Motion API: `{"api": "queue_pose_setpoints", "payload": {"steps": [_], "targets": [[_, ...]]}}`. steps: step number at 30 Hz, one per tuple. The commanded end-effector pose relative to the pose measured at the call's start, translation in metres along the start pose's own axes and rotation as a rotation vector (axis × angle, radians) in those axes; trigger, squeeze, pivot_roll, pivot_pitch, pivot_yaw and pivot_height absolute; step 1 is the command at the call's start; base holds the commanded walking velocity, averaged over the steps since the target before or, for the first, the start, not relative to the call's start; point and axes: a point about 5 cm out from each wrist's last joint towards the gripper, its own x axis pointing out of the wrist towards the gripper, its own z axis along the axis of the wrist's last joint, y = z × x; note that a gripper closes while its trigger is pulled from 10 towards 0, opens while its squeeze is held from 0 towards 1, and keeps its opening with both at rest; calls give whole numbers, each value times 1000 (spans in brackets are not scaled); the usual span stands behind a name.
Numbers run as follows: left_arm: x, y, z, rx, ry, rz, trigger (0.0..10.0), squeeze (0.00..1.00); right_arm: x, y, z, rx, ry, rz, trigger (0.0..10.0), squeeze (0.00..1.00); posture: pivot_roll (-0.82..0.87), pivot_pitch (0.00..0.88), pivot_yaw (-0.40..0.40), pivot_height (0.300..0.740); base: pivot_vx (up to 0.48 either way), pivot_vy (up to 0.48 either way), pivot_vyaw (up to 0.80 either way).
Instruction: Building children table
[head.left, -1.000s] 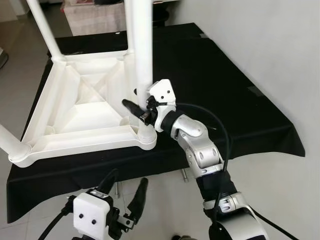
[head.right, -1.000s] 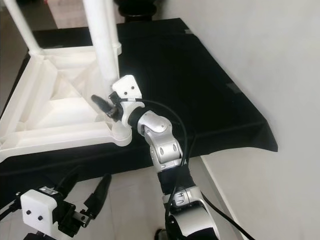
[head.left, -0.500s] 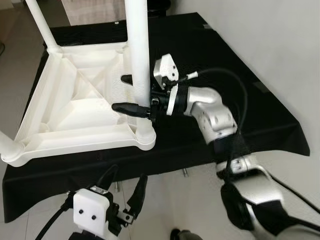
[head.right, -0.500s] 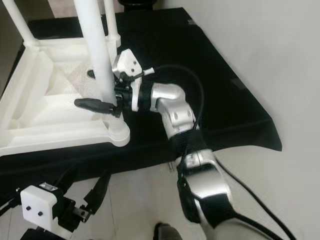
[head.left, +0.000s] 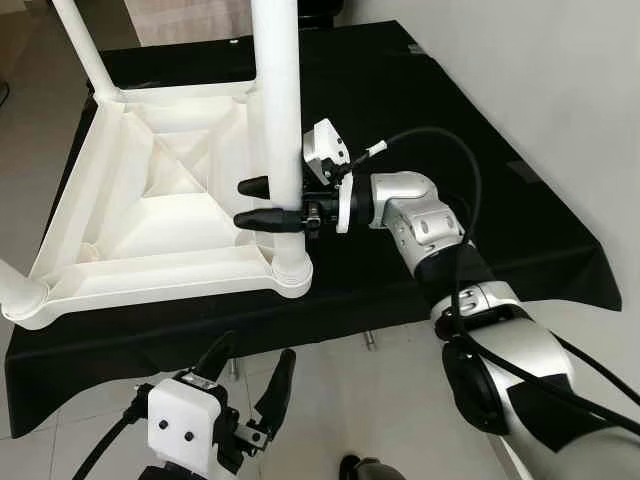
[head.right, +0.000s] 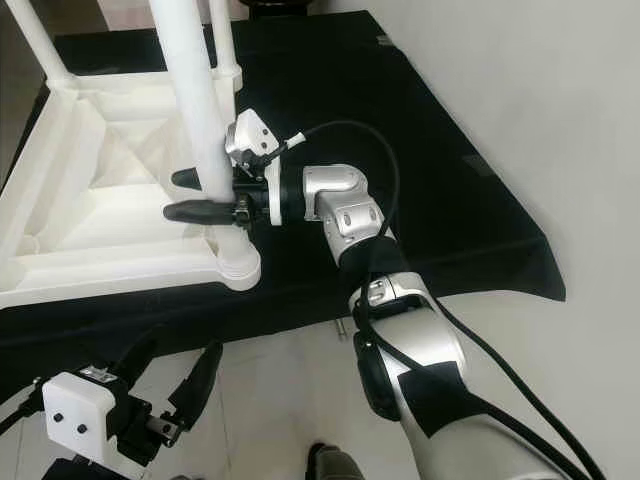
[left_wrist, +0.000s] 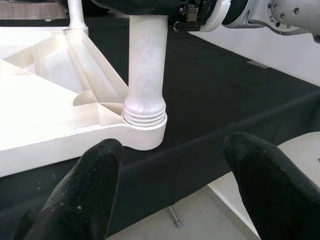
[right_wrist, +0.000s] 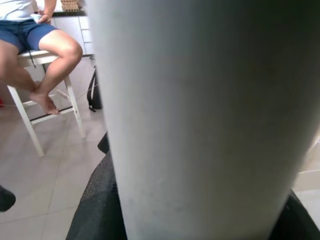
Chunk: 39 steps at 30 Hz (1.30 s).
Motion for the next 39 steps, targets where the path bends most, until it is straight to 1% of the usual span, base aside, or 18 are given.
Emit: {"api": "queue_pose_setpoints", "payload": {"steps": [1, 5, 12, 13, 14, 15, 18, 19, 21, 22, 23, 25, 31, 32, 33, 36, 38, 39], "targets": [[-1, -1, -4, -3, 23, 8, 10000, 0, 3, 1, 4, -7, -3, 48, 0, 0, 33, 204, -51, 740, 0, 0, 0], [-1, 0, -5, -5, 24, 5, 10000, 0, -2, -1, 3, -11, -1, 59, 0, 0, 29, 198, -48, 740, 0, 0, 0], [-1, -1, -6, -5, 25, 7, 10000, 0, -12, -8, -2, -67, 9, -93, 0, 0, 21, 193, -57, 740, 0, 0, 0], [-2, -1, -6, -5, 25, 9, 10000, 0, -15, -10, -8, -69, 22, -188, 0, 0, 18, 195, -65, 740, 0, 0, 0], [-2, -1, -6, -5, 24, 10, 10000, 0, -16, -11, -19, -27, 47, -362, 0, 0, 19, 197, -72, 740, 0, 0, 0], [-3, 0, -5, -4, 25, 12, 10000, 0, -16, -9, -35, -7, 108, -601, 0, 0, 17, 200, -70, 740, 0, 0, 0], [-3, 0, -5, -4, 25, 12, 10000, 0, -16, -9, -35, -7, 108, -601, 0, 0, 17, 200, -70, 740, 0, 0, 0], [-3, 0, -5, -4, 25, 13, 10000, 0, -11, 9, -55, 43, 161, -759, 0, 0, 13, 208, -65, 740, 0, 0, 0], [-3, 0, -5, -4, 25, 13, 10000, 0, -11, 9, -55, 43, 161, -759, 0, 0, 13, 208, -65, 740, 0, 0, 0], [-3, 1, -4, -3, 25, 12, 10000, 0, -5, 30, -65, 70, 186, -848, 0, 0, 11, 213, -61, 740, 0, 0, 0], [-3, 1, -4, -3, 26, 10, 10000, 0, 0, 43, -70, 103, 185, -872, 0, 0, 6, 210, -53, 740, 0, 0, 0], [-2, 1, -5, -3, 26, 6, 10000, 0, 5, 46, -70, 99, 172, -858, 0, 0, 7, 207, -55, 740, 0, 0, 0], [-1, 1, -5, -4, 26, 1, 10000, 0, 10, 39, -65, 71, 152, -839, 0, 0, 10, 203, -58, 740, 0, 0, 0], [0, 2, -5, -2, 22, 5, 10000, 0, 11, 33, -59, 76, 134, -817, 8588, 0, 32, 211, -65, 740, 0, 0, 0], [0, 2, -4, 0, 18, 8, 10000, 0, 11, 31, -52, 77, 126, -819, 10000, 0, 38, 208, -68, 740, 0, 0, 0], [0, 2, -4, 2, 16, 11, 10000, 0, 11, 29, -47, 74, 120, -805, 10000, 0, 39, 209, -69, 740, 0, 0, 0], [0, 3, -4, 5, 14, 15, 10000, 0, 12, 26, -35, 64, 89, -720, 10000, 0, 43, 207, -70, 740, 0, 0, 0], [0, 3, -4, 6, 14, 15, 10000, 0, 10, 22, -28, 55, 69, -666, 10000, 1000, 45, 207, -71, 740, 0, 0, 0]]}}
